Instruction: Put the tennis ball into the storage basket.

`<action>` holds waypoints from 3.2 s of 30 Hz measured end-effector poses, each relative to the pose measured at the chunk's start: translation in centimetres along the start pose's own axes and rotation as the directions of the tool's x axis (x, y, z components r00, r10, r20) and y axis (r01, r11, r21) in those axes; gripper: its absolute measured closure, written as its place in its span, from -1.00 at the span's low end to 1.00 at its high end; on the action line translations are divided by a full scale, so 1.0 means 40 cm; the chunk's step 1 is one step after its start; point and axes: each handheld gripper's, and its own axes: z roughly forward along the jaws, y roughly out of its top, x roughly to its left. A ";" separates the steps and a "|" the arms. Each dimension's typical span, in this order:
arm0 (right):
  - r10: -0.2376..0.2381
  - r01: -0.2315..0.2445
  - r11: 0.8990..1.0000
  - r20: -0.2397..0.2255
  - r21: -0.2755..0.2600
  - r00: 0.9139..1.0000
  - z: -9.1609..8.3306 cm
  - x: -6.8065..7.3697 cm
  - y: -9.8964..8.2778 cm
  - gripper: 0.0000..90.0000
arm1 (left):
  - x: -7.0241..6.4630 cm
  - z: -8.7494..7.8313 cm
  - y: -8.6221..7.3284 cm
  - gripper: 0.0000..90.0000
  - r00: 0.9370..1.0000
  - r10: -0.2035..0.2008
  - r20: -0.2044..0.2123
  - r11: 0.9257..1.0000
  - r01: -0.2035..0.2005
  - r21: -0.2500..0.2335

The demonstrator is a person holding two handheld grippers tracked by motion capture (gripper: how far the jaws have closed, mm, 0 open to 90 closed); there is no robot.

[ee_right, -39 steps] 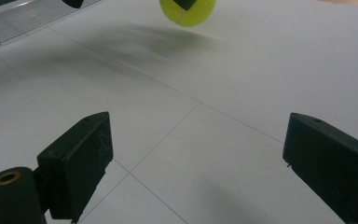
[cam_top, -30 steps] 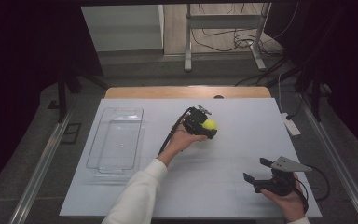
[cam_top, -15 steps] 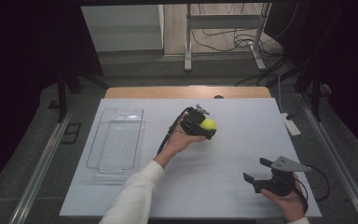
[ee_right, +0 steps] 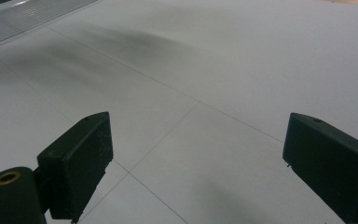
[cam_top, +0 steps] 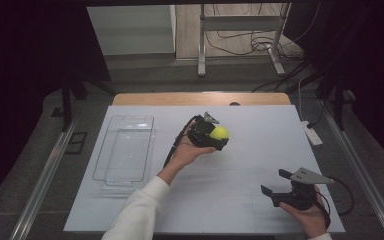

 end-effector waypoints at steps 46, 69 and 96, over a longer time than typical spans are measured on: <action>0.001 -0.001 1.000 0.004 0.001 1.000 0.001 0.001 -0.001 -0.81 | -0.005 -0.081 -0.017 -0.39 1.000 0.004 0.001 0.997 -0.003 -0.076; 0.001 -0.001 1.000 0.007 0.003 1.000 0.002 0.002 0.000 -0.81 | 0.019 -0.119 -0.043 -0.39 1.000 -0.024 -0.011 0.994 0.023 -0.106; 0.002 -0.002 1.000 0.008 0.007 1.000 0.004 0.003 -0.001 -0.80 | 0.038 -0.151 -0.065 -0.39 0.999 -0.045 -0.020 0.990 0.042 -0.136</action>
